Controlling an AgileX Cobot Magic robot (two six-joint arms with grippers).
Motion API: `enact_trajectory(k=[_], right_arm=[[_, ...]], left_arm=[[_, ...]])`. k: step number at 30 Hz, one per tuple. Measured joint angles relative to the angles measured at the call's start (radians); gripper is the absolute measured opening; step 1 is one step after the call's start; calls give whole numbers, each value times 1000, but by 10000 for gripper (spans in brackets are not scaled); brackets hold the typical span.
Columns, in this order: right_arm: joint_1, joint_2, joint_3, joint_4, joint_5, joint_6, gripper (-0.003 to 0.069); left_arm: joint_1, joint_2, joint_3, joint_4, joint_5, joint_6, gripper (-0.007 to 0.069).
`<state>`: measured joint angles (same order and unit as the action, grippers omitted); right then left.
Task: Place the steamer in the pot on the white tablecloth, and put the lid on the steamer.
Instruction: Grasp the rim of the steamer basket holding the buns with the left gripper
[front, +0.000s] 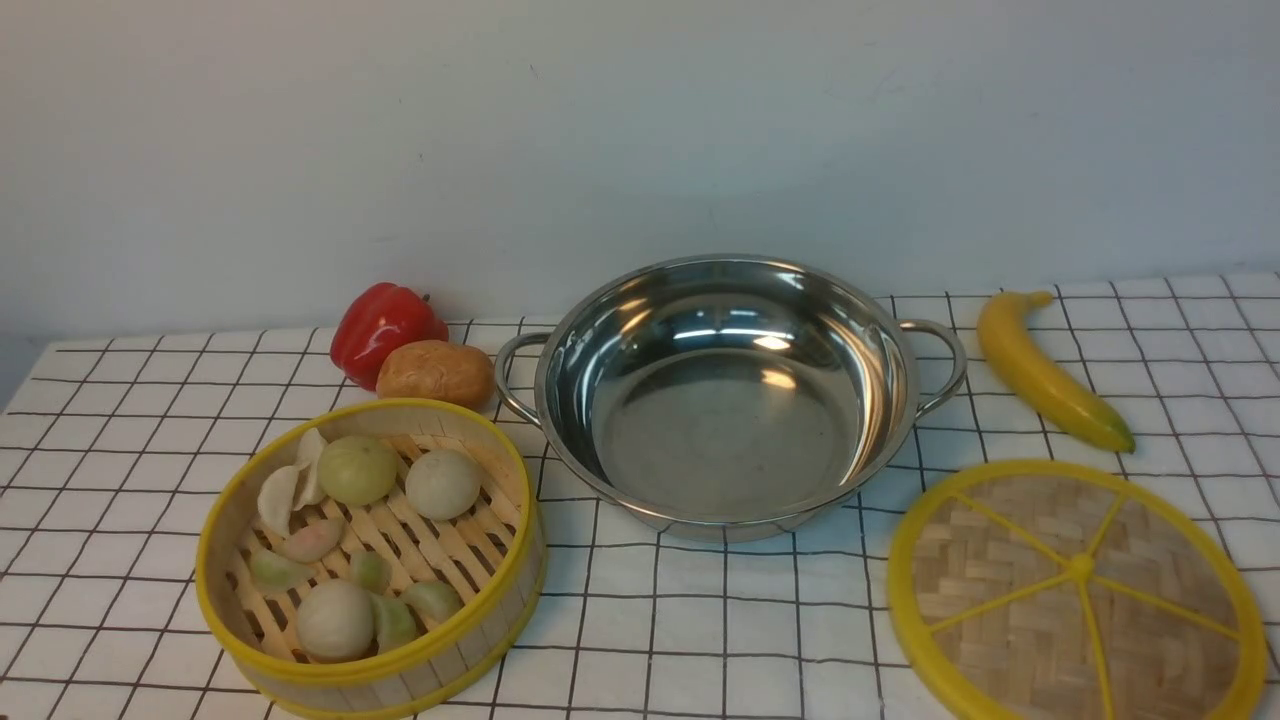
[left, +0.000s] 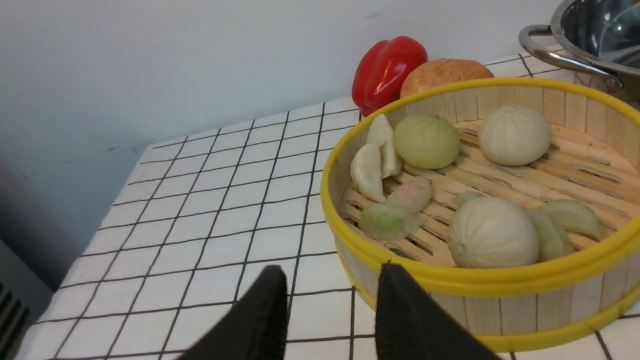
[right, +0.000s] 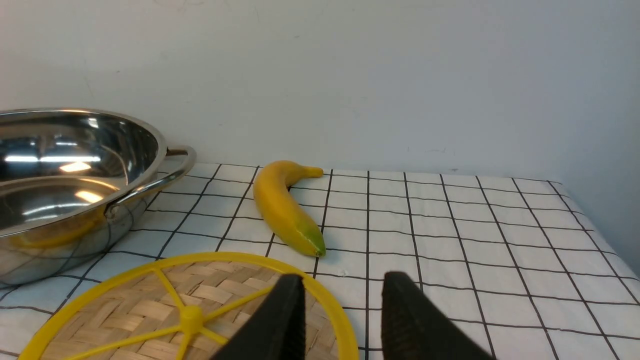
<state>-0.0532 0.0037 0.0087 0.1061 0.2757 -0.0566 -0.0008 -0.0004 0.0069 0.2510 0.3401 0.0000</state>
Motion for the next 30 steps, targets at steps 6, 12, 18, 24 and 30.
enact_trajectory(k=[6, 12, 18, 24, 30], right_arm=[[0, 0, 0, 37, 0, 17, 243], [0, 0, 0, 298, 0, 182, 243], [0, 0, 0, 529, 0, 280, 243], [0, 0, 0, 585, -1, 288, 243], [0, 0, 0, 630, -28, 288, 243]], left_arm=[[0, 0, 0, -1, -1, 0, 243], [0, 0, 0, -251, -68, -148, 243], [0, 0, 0, -587, -85, -279, 243], [0, 0, 0, -621, -97, -279, 243], [0, 0, 0, -629, -105, -279, 243]])
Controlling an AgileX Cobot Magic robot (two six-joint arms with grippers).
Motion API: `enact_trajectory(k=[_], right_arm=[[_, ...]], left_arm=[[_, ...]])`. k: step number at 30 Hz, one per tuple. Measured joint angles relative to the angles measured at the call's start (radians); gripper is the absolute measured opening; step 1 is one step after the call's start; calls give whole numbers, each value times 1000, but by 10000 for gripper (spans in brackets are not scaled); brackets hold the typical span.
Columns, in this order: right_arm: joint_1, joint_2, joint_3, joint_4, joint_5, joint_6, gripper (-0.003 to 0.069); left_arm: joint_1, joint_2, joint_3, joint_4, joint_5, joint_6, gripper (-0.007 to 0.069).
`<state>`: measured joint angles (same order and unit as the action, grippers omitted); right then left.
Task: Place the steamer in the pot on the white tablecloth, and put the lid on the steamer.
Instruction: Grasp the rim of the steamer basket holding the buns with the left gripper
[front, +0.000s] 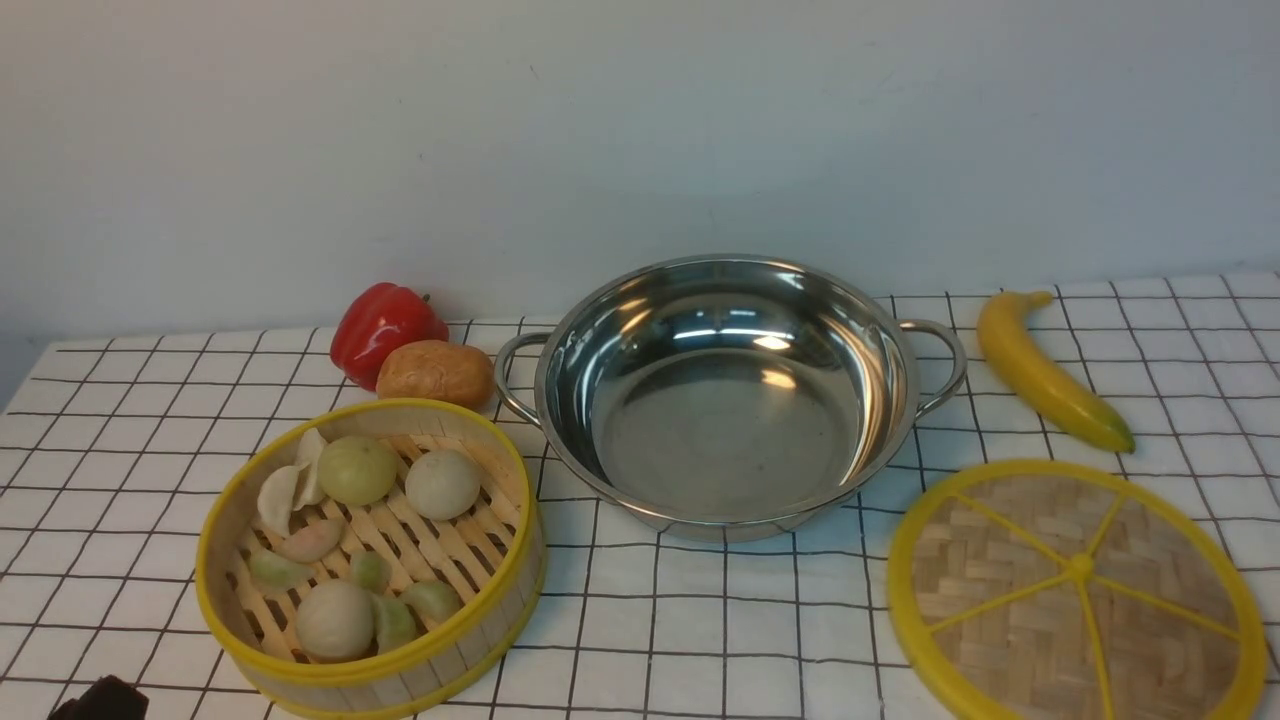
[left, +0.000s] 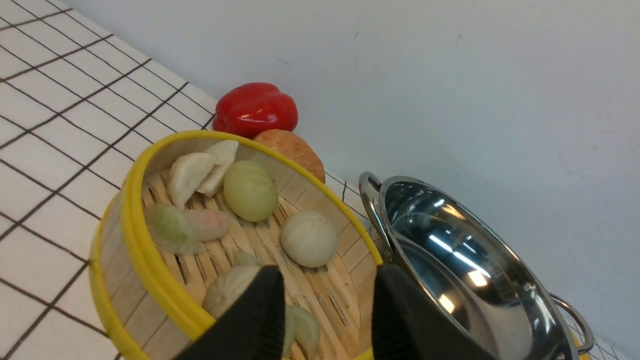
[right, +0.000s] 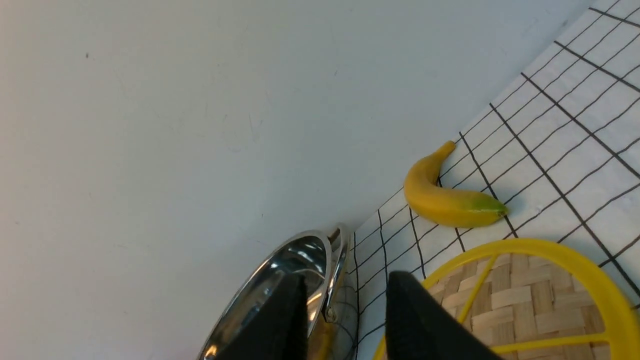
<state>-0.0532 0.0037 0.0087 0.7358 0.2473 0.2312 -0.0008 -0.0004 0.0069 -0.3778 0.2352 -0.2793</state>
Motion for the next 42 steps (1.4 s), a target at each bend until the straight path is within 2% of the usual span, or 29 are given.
enact_trajectory(k=[5, 8, 9, 11, 14, 15, 16, 17, 18, 21, 22, 23, 24, 26, 31, 36, 42], right_arm=[[0, 0, 0, 53, -47, 0, 243], [0, 0, -29, 101, -164, 0, 243], [0, 0, -33, 101, -171, 0, 243], [0, -1, -125, 63, -269, -29, 243], [0, -2, -215, -13, -280, -74, 243], [0, 7, -285, -85, -257, -101, 243], [0, 12, -294, -103, -247, -104, 243], [0, 48, -377, -171, -177, -118, 243], [0, 54, -377, -179, -166, -118, 243], [0, 160, -513, -276, 31, -126, 243], [0, 246, -585, -328, 178, -128, 243], [0, 256, -603, -333, 195, -128, 243], [0, 337, -663, -373, 318, -128, 243], [0, 414, -728, -406, 427, -130, 243], [0, 603, -861, -496, 660, -138, 243], [0, 686, -874, -523, 758, -163, 243], [0, 700, -874, -526, 781, -203, 243]], left_arm=[[0, 0, 0, -6, -72, 0, 243], [0, 0, -1, -20, -261, -1, 243], [0, 0, -2, -20, -273, 0, 243], [0, 0, -55, 1, -391, 41, 243], [0, 1, -124, 45, -394, 107, 243], [0, 18, -172, 73, -364, 153, 243], [0, 21, -172, 77, -357, 160, 243], [0, 78, -240, 103, -273, 214, 243], [0, 86, -254, 106, -263, 219, 243], [0, 204, -329, 113, -146, 258, 243], [0, 293, -385, 122, -44, 270, 243], [0, 317, -391, 125, -35, 271, 243], [0, 414, -449, 148, 45, 273, 243], [0, 516, -498, 183, 108, 272, 243], [0, 836, -691, 342, 295, 209, 243], [6, 1100, -851, 492, 447, 84, 243], [94, 1291, -931, 510, 561, 36, 243]])
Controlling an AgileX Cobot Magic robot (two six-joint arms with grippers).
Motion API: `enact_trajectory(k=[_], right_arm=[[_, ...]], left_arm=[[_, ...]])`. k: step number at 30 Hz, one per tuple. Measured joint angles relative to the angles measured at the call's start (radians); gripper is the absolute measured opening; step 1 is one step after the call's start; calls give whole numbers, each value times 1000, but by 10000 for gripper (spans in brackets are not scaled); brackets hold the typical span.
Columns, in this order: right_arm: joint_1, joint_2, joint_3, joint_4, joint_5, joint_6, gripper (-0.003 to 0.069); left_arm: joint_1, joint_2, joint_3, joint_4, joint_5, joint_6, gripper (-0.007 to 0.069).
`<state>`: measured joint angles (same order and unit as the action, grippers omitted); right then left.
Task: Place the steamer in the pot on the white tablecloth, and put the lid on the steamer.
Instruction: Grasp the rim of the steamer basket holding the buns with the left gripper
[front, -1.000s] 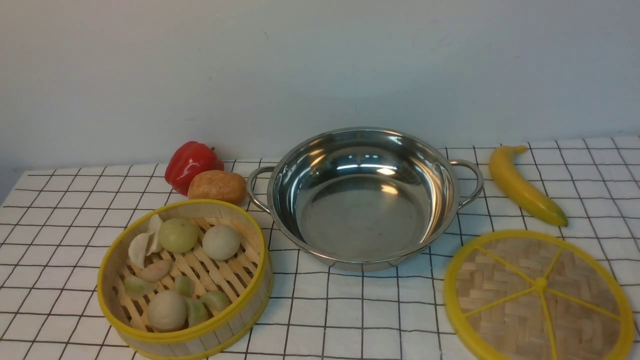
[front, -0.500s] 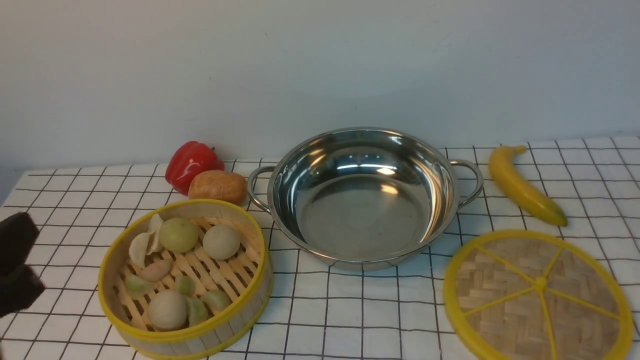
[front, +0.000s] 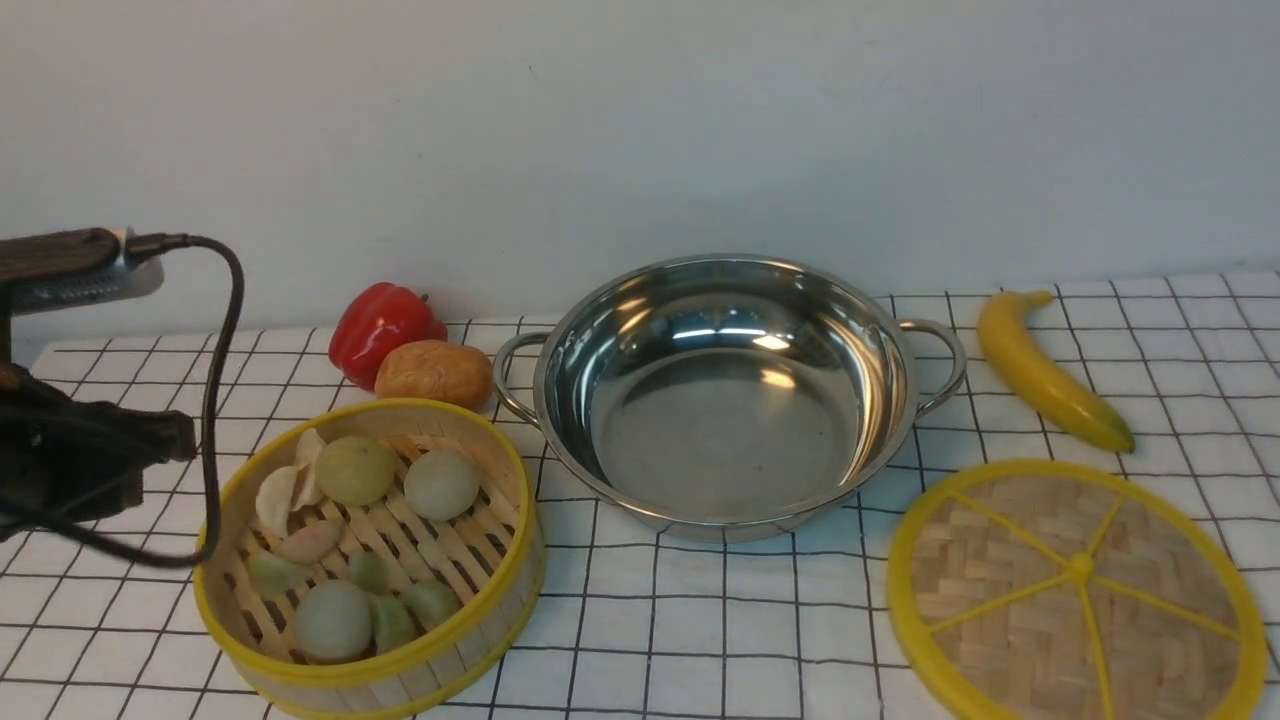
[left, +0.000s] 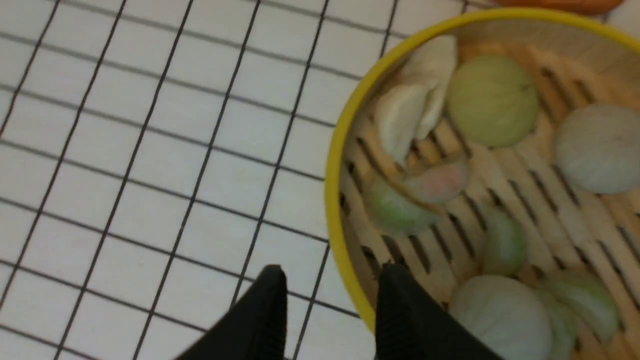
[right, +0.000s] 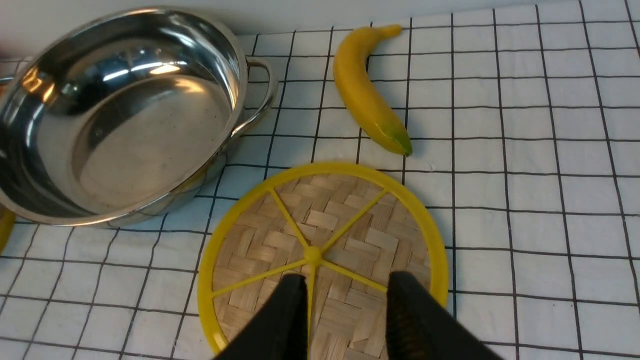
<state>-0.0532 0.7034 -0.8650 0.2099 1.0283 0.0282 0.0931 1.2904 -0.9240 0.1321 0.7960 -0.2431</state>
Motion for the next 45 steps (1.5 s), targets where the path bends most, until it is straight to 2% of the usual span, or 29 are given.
enact_trajectory(k=[2, 4, 7, 10, 12, 15, 45], right_arm=[[0, 0, -2, 0, 2, -18, 243], [0, 0, -2, 0, 3, -35, 243], [0, 0, -2, 3, 13, -37, 243], [0, 0, -2, 10, 16, -37, 243], [0, 0, -2, 14, 17, -40, 243], [0, 0, -2, 17, 18, -45, 243], [0, 0, -2, 50, 25, -59, 243]], left_arm=[[44, 52, -8, -26, 10, 3, 243], [124, 116, -9, -105, 13, 36, 243], [165, 169, -10, -221, 12, 110, 243], [170, 204, -11, -314, 10, 184, 243], [170, 245, -12, -420, 6, 275, 243], [170, 297, -12, -474, -20, 321, 243], [170, 456, -17, -443, -217, 364, 240]])
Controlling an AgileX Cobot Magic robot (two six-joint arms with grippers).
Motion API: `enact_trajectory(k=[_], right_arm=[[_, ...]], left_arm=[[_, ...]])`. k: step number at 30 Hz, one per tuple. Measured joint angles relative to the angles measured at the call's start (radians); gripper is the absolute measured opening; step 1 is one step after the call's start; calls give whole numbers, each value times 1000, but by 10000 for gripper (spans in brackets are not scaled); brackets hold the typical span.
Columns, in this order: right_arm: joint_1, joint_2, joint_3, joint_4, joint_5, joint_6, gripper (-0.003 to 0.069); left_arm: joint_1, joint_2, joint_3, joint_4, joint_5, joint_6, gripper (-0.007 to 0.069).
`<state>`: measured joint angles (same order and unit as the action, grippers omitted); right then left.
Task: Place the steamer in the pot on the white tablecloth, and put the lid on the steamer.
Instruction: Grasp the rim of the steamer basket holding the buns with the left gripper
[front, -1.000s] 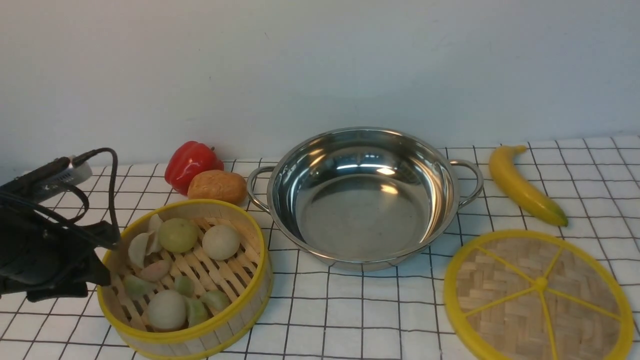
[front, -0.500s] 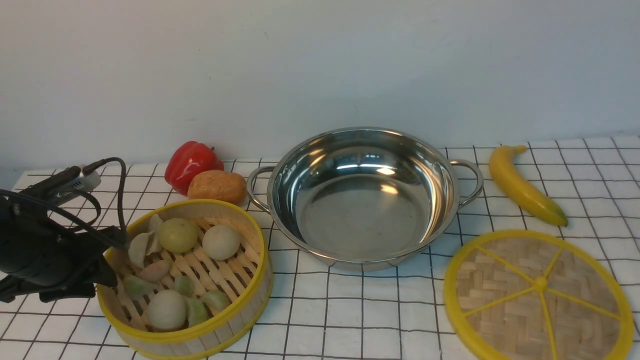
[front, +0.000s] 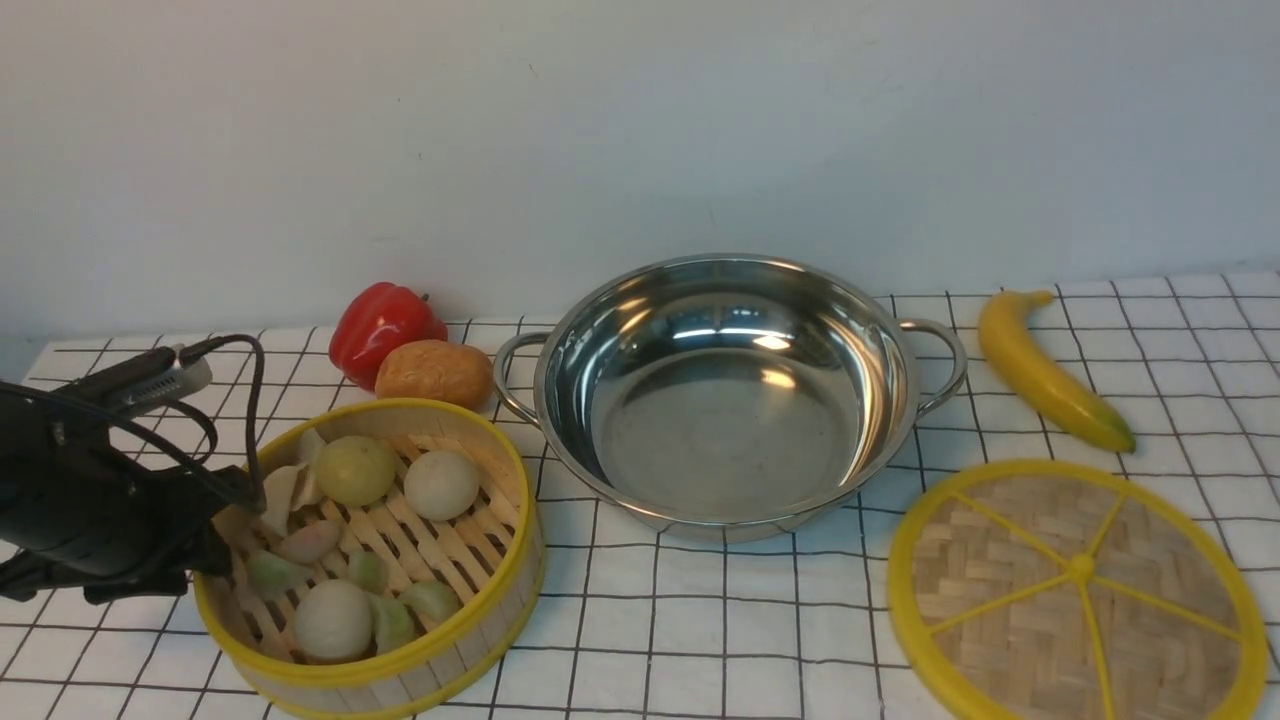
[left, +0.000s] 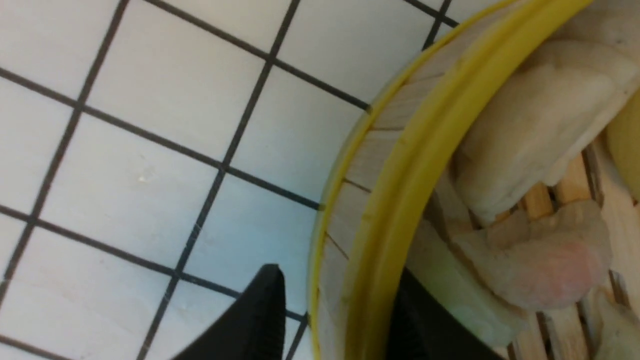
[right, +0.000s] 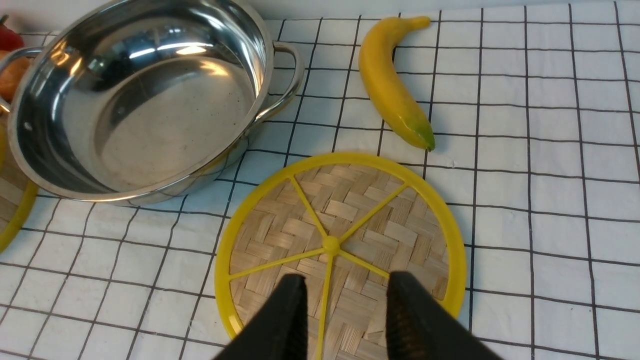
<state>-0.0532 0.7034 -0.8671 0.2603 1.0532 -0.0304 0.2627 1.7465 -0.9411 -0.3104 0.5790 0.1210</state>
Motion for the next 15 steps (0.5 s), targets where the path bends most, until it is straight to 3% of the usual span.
enact_trajectory(k=[3, 12, 15], right_arm=[[0, 0, 0, 3, 0, 0, 243], [0, 0, 0, 19, 0, -2, 243], [0, 0, 0, 22, 0, -2, 243]], left_arm=[[0, 6, 0, 0, -8, 3, 227], [0, 32, -3, 3, -33, 19, 57], [0, 35, -8, 15, -34, 19, 40]])
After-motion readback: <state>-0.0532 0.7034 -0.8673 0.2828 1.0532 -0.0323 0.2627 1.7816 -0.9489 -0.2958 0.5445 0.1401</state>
